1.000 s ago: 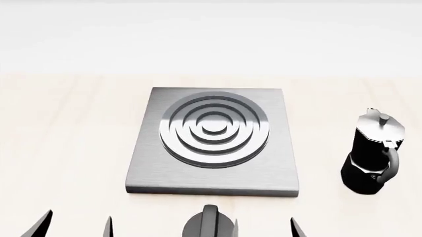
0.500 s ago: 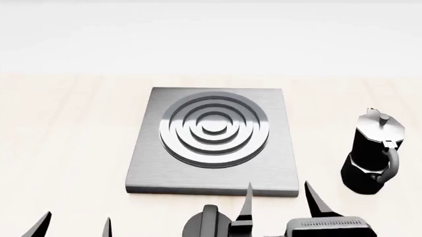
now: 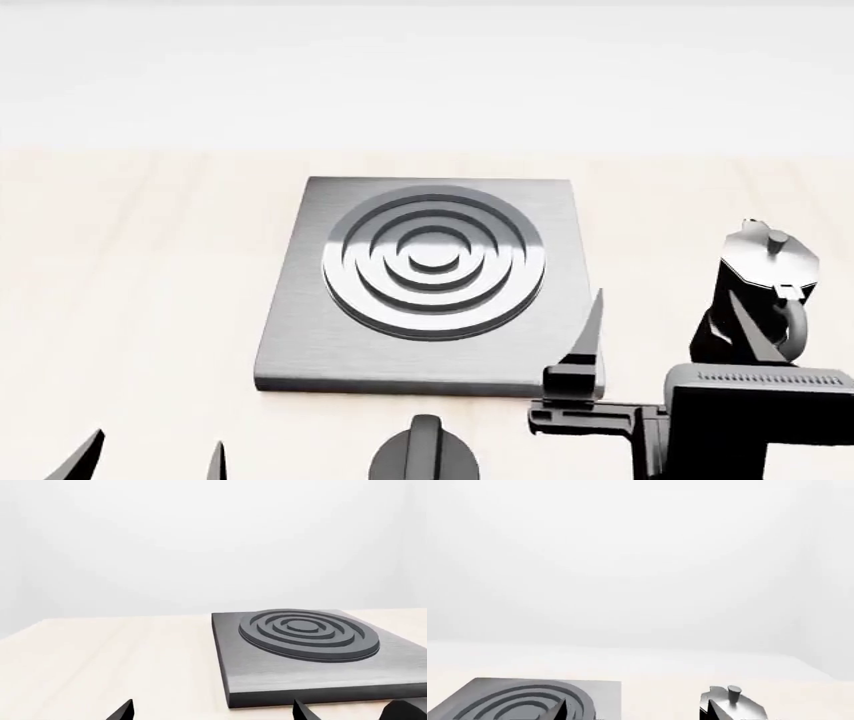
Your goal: Put the moka pot on the stove.
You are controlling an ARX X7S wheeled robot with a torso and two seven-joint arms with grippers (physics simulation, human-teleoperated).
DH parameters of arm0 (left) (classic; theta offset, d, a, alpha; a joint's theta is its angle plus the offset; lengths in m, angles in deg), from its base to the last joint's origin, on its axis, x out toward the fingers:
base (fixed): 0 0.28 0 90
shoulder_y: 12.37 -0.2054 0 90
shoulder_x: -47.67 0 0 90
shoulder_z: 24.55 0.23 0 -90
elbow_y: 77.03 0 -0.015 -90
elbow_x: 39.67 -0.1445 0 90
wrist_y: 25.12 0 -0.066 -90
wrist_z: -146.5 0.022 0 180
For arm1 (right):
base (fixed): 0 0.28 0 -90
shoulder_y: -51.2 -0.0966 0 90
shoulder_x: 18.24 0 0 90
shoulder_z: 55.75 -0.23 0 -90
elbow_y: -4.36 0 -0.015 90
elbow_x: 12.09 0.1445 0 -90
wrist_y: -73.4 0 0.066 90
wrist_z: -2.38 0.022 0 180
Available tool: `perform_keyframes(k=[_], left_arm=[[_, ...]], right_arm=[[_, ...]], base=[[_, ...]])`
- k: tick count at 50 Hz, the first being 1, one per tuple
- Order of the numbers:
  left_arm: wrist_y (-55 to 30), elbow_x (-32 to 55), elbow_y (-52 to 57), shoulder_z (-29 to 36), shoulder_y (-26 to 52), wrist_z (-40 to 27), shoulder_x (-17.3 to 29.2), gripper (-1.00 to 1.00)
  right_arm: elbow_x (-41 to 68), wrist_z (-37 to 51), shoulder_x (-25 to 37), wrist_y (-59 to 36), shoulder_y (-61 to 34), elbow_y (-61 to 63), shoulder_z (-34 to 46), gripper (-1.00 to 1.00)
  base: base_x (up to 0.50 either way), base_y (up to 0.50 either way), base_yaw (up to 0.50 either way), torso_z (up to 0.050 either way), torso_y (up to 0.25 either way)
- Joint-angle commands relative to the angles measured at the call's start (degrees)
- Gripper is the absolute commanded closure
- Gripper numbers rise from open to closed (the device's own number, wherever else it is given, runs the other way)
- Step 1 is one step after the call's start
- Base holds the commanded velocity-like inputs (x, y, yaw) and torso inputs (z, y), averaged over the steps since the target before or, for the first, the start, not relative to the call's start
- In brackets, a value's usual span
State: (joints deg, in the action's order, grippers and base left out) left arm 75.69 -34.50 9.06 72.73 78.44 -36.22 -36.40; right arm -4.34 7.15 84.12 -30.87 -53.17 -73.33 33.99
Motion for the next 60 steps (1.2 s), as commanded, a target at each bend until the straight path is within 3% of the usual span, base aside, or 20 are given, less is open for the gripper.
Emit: perform_keyframes(k=[1, 17, 36, 60], left_arm=[[1.0, 1.4, -0.4, 0.5, 0.0, 0.3, 0.3, -1.0], [1.1, 2.1, -0.4, 1.4, 0.1, -0.7, 1.1, -1.0], [1.8, 2.5, -0.6, 2.3, 0.3, -1.9, 1.7, -1.0], [2.0, 3.2, -0.7, 3.4, 0.4, -3.0, 2.5, -1.0]], right_arm=[[-0.9, 1.8, 2.1, -4.5, -2.1, 3.3, -2.1, -1.0], [0.3, 1.5, 4.3, -6.8, -5.8, 0.4, -3.9, -1.0], [7.1, -2.2, 5.1, -1.6, -12.2, -22.6, -11.4, -1.0], [7.6, -4.6, 6.2, 1.4, -15.5, -36.1, -11.8, -1.0]], base=[[0.0, 0.0, 0.0, 0.0, 0.0], [0.0, 0.0, 0.0, 0.0, 0.0], [0.0, 0.0, 0.0, 0.0, 0.0], [0.0, 0.0, 0.0, 0.0, 0.0]])
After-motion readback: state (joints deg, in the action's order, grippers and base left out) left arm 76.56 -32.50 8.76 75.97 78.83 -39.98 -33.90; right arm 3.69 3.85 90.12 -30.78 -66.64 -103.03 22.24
